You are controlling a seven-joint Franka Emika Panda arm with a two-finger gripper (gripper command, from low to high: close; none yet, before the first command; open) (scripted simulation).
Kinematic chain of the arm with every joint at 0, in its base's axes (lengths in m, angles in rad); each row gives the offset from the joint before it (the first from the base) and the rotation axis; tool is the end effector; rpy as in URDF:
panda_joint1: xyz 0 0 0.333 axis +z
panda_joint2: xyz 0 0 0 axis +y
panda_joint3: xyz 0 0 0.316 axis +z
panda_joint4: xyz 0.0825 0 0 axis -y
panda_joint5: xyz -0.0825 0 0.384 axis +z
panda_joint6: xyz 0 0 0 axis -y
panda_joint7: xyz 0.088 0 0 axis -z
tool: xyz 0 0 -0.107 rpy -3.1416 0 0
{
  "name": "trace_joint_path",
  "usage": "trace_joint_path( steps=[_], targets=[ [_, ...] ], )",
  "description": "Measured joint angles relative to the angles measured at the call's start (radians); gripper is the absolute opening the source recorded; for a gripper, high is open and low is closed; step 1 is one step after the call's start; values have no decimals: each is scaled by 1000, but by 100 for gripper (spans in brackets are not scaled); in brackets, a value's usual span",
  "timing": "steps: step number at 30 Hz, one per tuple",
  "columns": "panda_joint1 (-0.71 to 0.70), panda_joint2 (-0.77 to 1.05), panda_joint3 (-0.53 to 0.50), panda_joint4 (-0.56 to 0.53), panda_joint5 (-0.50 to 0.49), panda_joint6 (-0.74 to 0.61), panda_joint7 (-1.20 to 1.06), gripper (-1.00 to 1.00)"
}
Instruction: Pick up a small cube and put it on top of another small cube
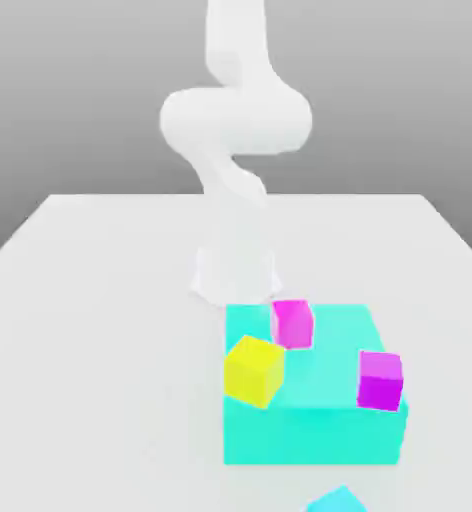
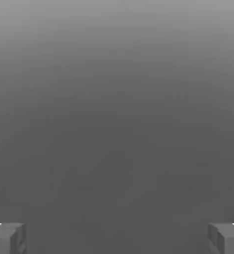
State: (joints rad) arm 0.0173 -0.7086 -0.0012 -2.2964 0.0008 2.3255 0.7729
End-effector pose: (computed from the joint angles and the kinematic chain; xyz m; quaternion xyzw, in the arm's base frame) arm 0.3794 0.0060 0.6826 -0.8667 0.3447 -0.3325 0.1393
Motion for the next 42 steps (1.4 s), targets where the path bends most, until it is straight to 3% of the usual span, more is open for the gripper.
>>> trace_joint_path(
  steps=[28,33,34,42],
  targets=[
    [130,1022,47,40,-27,285,-277,0],
    [144,1203,41,68,-47,398,-280,0],
    [145,1230,39,74,-49,419,-279,-100],
    [143,1209,41,69,-48,400,-280,-100]
  ],
)
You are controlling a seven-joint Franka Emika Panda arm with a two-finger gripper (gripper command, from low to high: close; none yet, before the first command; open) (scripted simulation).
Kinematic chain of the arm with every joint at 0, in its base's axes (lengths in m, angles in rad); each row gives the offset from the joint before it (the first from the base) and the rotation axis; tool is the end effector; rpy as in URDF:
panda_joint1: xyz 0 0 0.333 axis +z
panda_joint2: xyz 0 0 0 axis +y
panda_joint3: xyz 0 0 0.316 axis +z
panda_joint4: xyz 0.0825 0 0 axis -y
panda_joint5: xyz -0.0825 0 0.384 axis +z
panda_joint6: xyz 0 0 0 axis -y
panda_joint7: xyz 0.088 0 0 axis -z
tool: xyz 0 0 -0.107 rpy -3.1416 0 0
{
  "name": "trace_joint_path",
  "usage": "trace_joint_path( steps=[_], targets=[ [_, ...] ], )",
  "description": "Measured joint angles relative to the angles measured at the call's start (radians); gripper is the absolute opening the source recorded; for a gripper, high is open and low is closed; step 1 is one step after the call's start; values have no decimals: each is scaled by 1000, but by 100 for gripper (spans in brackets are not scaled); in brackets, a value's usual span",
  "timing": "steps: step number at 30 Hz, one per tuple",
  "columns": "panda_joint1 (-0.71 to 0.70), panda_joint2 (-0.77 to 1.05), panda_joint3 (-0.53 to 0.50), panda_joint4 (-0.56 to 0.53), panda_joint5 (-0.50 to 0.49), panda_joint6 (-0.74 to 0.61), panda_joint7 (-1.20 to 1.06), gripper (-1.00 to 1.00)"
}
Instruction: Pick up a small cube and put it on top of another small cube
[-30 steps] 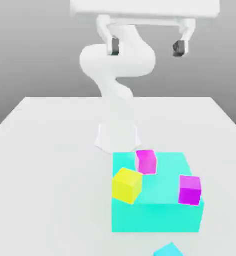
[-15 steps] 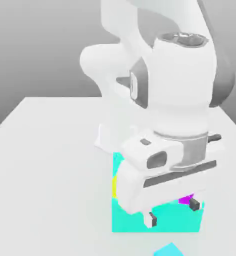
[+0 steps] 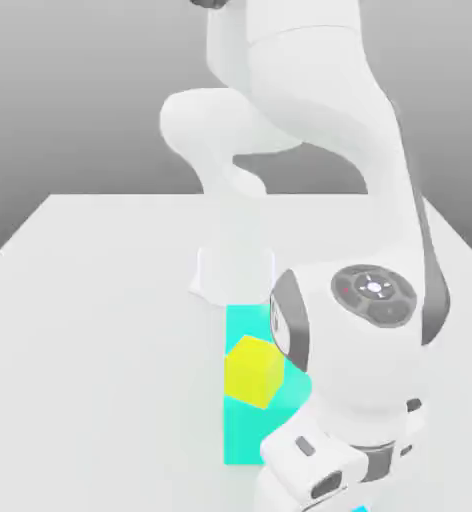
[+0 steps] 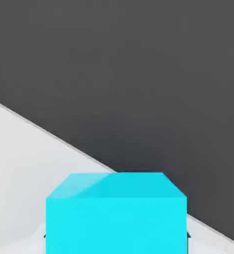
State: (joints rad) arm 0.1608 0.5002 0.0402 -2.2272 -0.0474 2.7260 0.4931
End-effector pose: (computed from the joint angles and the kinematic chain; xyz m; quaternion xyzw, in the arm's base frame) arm 0.5305 0.1109 0.1455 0.9920 -0.1265 -0.0003 0.0000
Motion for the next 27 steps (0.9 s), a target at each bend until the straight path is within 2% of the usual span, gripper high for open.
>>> trace_joint_path(
  steps=[4,10,18,20,23,24,27],
  targets=[
    [-3,-133,12,-33,7,-99,-19,-100],
    [13,-350,63,-133,-1,-217,-163,-100],
    [82,-639,95,-271,71,-367,-428,-100],
    [91,-652,97,-300,81,-351,-465,-100],
    [92,-578,99,-337,69,-241,-465,-100],
    [92,-561,99,-344,65,-217,-463,100],
    [92,-561,99,-344,65,-217,-463,100]
  ],
)
